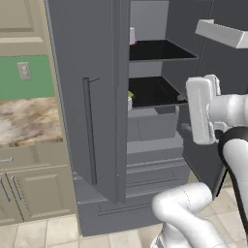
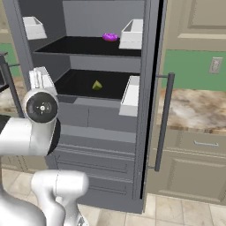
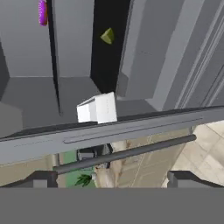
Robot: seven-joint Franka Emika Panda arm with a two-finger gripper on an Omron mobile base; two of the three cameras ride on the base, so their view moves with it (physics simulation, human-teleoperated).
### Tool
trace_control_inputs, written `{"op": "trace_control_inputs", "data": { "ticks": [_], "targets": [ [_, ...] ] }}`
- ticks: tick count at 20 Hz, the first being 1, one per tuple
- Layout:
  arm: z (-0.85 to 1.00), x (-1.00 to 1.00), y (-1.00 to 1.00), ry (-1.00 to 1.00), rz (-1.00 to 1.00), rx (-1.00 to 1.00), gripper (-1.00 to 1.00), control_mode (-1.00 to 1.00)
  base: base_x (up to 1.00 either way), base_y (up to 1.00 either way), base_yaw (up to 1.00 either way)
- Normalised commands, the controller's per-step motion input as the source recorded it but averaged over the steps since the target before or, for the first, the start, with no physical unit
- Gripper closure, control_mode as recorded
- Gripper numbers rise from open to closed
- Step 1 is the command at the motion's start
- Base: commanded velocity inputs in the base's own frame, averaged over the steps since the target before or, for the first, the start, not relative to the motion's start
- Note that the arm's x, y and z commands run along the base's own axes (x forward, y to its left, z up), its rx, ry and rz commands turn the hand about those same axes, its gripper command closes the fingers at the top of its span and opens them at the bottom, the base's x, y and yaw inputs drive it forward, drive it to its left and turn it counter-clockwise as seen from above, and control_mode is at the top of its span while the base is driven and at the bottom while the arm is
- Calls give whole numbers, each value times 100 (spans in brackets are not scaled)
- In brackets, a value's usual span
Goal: Take the lemon wedge from the fridge and place it on the plate with fish on the dining counter.
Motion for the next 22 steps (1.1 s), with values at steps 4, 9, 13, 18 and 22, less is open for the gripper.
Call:
{"op": "trace_control_inputs", "data": {
  "ticks": [4,9,13,18,22],
  "targets": [
    [-7,95,-22,26,9,16,-100,-100,0,0,0],
    [-20,100,-1,23,20,11,-100,-100,0,0,0],
    [-45,100,38,18,32,1,-100,-100,0,0,0],
    [-35,100,46,14,33,0,-100,-100,0,0,0],
    [-32,100,54,13,32,0,-100,-100,0,0,0]
  ]
}}
